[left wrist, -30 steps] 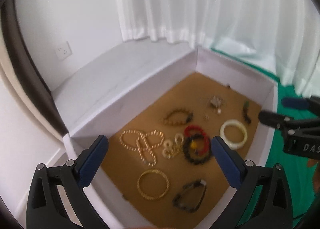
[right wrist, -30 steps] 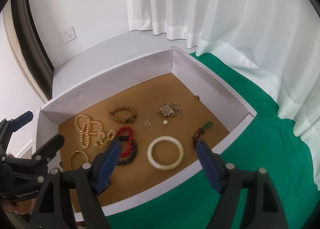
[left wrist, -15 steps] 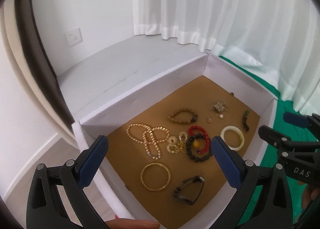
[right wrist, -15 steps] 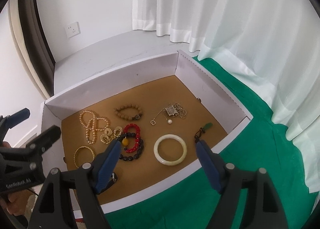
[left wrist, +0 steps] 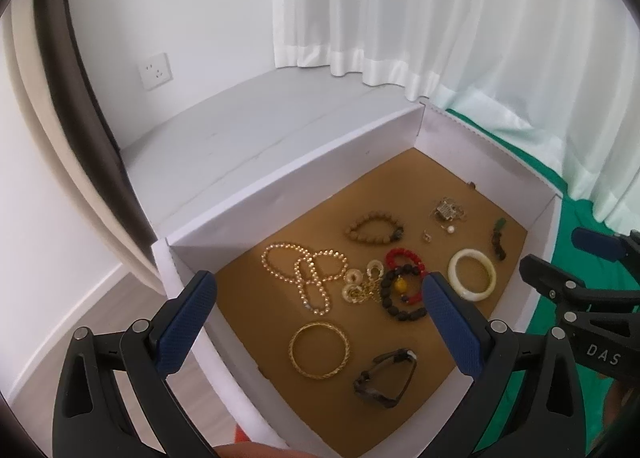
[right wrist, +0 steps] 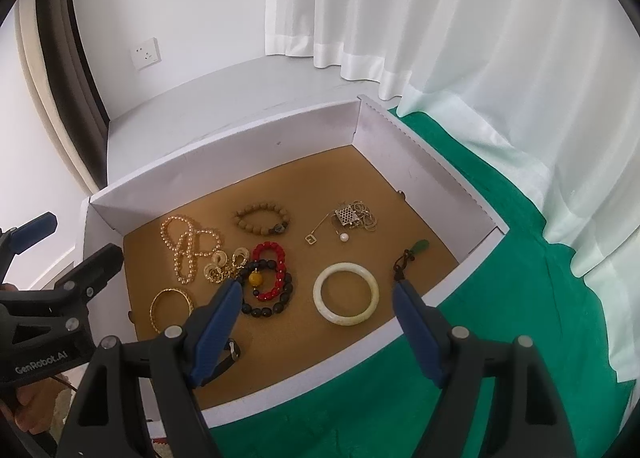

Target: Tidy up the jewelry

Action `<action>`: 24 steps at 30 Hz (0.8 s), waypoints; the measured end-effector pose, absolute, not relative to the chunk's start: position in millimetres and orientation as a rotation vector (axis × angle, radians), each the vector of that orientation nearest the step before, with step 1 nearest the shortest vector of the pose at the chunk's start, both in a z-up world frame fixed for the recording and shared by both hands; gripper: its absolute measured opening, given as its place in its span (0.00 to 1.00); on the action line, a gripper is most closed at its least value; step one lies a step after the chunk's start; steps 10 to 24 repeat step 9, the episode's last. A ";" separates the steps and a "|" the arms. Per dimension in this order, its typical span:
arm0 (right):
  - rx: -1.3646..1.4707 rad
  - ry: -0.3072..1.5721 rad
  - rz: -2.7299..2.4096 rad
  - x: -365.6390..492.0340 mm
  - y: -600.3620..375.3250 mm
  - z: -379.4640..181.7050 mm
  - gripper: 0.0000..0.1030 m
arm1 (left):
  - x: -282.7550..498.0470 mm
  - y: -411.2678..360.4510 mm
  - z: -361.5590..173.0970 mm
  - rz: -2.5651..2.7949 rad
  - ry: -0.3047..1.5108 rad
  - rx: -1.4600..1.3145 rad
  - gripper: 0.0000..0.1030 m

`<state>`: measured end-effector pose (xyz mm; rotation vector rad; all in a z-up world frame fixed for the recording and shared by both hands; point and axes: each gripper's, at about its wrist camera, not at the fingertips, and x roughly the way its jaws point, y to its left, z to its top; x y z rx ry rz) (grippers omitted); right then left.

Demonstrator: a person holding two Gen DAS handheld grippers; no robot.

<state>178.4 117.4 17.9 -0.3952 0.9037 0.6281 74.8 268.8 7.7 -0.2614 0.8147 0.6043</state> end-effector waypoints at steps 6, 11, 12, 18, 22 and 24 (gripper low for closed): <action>-0.390 0.894 0.625 179.5 115.7 22.3 0.77 | 72.7 267.9 6.1 0.585 0.808 -0.281 0.99; -0.385 0.888 0.630 179.3 113.6 24.4 0.77 | 71.8 263.6 8.1 0.594 0.794 -0.259 0.99; -0.385 0.888 0.630 179.3 113.6 24.4 0.77 | 71.8 263.6 8.1 0.594 0.794 -0.259 0.99; -0.385 0.888 0.630 179.3 113.6 24.4 0.77 | 71.8 263.6 8.1 0.594 0.794 -0.259 0.99; -0.385 0.888 0.630 179.3 113.6 24.4 0.77 | 71.8 263.6 8.1 0.594 0.794 -0.259 0.99; -0.385 0.888 0.630 179.3 113.6 24.4 0.77 | 71.8 263.6 8.1 0.594 0.794 -0.259 0.99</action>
